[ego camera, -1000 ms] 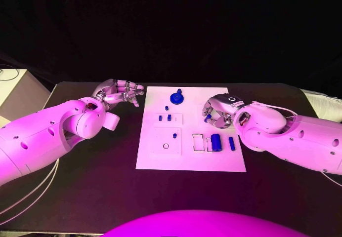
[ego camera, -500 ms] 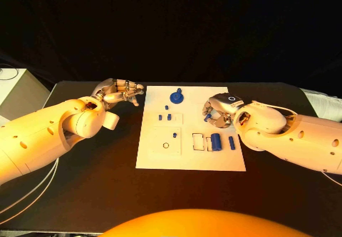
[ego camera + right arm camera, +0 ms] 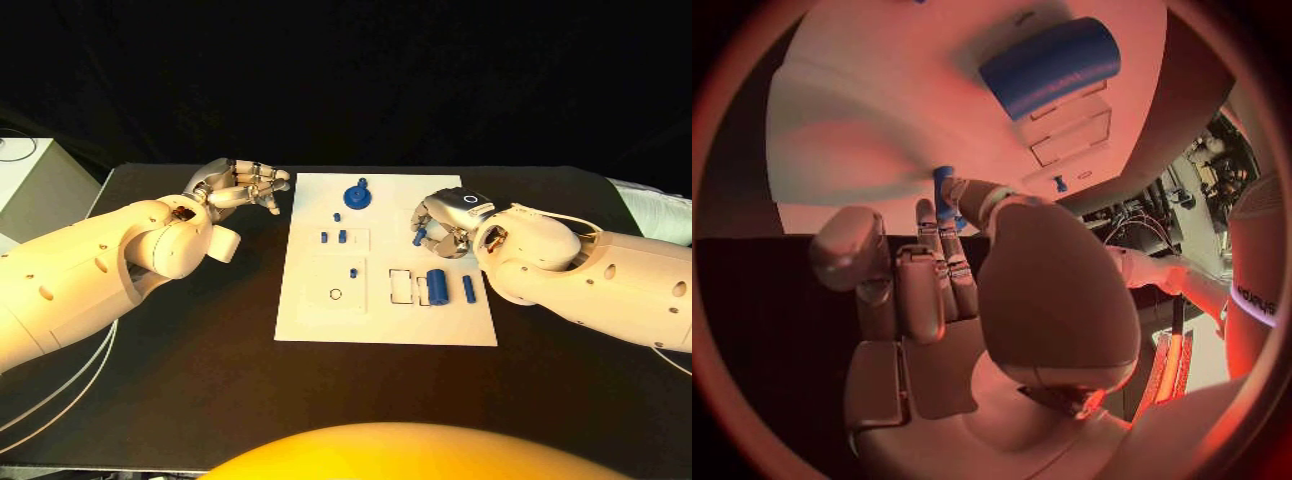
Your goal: Assemble the parts on the task board
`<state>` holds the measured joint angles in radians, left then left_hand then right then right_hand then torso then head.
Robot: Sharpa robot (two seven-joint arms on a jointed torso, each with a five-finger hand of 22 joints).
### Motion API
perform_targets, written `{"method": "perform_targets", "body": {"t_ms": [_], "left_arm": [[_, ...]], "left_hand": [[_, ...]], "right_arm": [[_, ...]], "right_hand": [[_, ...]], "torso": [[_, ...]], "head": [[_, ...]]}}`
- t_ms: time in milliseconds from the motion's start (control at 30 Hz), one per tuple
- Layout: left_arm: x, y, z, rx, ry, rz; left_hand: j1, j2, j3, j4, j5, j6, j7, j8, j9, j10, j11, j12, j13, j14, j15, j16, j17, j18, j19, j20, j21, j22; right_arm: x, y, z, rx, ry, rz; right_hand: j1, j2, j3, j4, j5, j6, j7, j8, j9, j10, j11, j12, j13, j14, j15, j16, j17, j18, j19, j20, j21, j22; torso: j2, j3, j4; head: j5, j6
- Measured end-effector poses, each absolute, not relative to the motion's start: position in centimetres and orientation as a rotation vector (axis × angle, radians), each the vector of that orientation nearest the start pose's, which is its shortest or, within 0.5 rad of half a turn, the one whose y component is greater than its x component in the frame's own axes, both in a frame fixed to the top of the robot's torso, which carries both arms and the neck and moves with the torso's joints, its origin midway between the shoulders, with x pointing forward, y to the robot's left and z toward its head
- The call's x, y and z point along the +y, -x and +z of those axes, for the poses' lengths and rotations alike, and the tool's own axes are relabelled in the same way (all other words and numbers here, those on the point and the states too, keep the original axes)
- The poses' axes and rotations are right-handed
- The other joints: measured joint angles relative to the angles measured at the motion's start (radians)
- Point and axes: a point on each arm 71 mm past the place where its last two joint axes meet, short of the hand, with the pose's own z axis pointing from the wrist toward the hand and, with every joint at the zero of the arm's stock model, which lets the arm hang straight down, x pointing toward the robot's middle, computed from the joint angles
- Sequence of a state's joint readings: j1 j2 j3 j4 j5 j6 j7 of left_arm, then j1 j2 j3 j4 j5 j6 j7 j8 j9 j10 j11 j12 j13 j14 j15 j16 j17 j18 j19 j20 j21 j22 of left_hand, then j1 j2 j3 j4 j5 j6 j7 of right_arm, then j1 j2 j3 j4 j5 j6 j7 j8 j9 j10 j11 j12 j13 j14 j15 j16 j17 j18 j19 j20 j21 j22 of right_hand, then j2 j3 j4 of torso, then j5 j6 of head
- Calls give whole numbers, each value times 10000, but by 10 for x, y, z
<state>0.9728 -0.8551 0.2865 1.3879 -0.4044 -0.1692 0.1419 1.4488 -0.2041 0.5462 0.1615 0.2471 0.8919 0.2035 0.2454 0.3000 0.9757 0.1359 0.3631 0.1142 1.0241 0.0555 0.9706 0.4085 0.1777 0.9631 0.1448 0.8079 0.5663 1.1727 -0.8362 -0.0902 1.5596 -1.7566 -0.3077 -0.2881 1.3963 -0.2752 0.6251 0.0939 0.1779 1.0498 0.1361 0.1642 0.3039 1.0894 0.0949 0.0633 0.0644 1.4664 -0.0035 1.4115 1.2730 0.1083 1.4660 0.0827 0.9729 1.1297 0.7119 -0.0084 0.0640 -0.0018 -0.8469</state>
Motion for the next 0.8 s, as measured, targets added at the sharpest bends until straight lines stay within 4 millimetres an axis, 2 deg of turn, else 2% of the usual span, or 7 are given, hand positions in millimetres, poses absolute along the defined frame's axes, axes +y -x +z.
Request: {"method": "perform_targets", "body": {"t_ms": [133, 233, 267, 333, 433, 700, 800], "left_arm": [[260, -507, -196, 15735, 9839, -13509], [260, -507, -196, 15738, 9842, -13504], [260, -507, -196, 15739, 9843, -13503], [260, -507, -196, 15743, 9845, -13500], [260, -507, -196, 15748, 9848, -13495], [260, -507, -196, 15752, 9854, -13484], [260, -507, -196, 15755, 9857, -13480]], "left_hand": [[0, 0, -16, 16, 0, 0, 0, 0, 0, 0, 0, 0, 0, 0, 0, 0, -11, 0, 0, 0, 1, -11], [0, 0, -29, 29, 0, 0, 0, 0, 0, 0, 0, 0, 1, 0, 0, 0, -11, 0, 0, 0, 2, -12], [0, 0, -29, 29, 0, 0, 0, 0, 0, 0, 0, 0, 1, 0, 0, 0, -11, 1, 0, 0, 2, -12], [0, 0, -28, 29, 0, 0, 0, 0, 1, 0, 0, 0, 1, 0, 0, 0, -11, 0, 0, 0, 2, -11], [0, 0, -28, 28, 0, 0, 0, 0, 1, 0, 0, 0, 1, 0, 0, 0, -11, 1, 0, 0, 2, -11], [46, 46, -28, 28, 0, -1, 0, 0, 2, 0, 0, 0, -7, 0, 0, 0, -10, 0, 0, 0, 2, -20], [46, 46, -28, 28, 0, -1, -1, 0, 1, 0, 0, 0, -7, 0, 0, 0, -10, 0, 0, 0, 2, -20]], "right_arm": [[-190, -468, -210, 16480, 3429, 4044], [-190, -468, -209, 16471, 3402, 4075], [-190, -467, -209, 16467, 3391, 4096], [-189, -467, -209, 16455, 3353, 4166], [-188, -466, -209, 16463, 3271, 4255], [-189, -466, -209, 16546, 3009, 4457], [-189, -466, -209, 16581, 2908, 4497]], "right_hand": [[0, 0, -27, 27, 0, 0, 0, 0, 0, 92, -63, 56, 21, 0, 0, 0, -21, 0, 0, 0, 0, 0], [-16, 25, 40, 87, 61, 26, -24, 1, 35, 645, -146, 252, 100, 0, 0, 0, -5, 0, 0, 0, 0, 11], [2, 115, 91, 77, 60, 67, -64, 28, 63, 841, -180, 316, 130, -18, -30, 0, 25, -1, 0, 0, 0, 32], [-14, 151, 129, 41, 65, 152, -40, 139, 106, 1135, -233, 376, 152, 2, -113, 0, 71, 0, 0, 0, 32, 87], [-10, 181, 158, 12, 100, 328, -109, 261, 181, 1418, -286, 405, 171, -11, -125, 0, 95, 1, 2, -80, 92, 138], [92, 362, 112, -195, 78, 725, -222, 569, 386, 1671, -90, 584, 248, 3, -327, 61, 206, -1, 3, -222, 364, 347], [91, 363, 150, -242, 73, 750, -246, 611, 387, 1687, -74, 594, 248, 3, -327, 61, 214, -1, 3, -222, 396, 373]], "torso": [[0, 1, 0], [0, 0, 0], [0, 3, 0], [0, 5, 0], [0, 5, 0], [0, 0, 1], [-1, 0, 1]], "head": [[1, -13], [5, -19], [5, -20], [6, -26], [6, -29], [-12, -57], [-14, -64]]}}
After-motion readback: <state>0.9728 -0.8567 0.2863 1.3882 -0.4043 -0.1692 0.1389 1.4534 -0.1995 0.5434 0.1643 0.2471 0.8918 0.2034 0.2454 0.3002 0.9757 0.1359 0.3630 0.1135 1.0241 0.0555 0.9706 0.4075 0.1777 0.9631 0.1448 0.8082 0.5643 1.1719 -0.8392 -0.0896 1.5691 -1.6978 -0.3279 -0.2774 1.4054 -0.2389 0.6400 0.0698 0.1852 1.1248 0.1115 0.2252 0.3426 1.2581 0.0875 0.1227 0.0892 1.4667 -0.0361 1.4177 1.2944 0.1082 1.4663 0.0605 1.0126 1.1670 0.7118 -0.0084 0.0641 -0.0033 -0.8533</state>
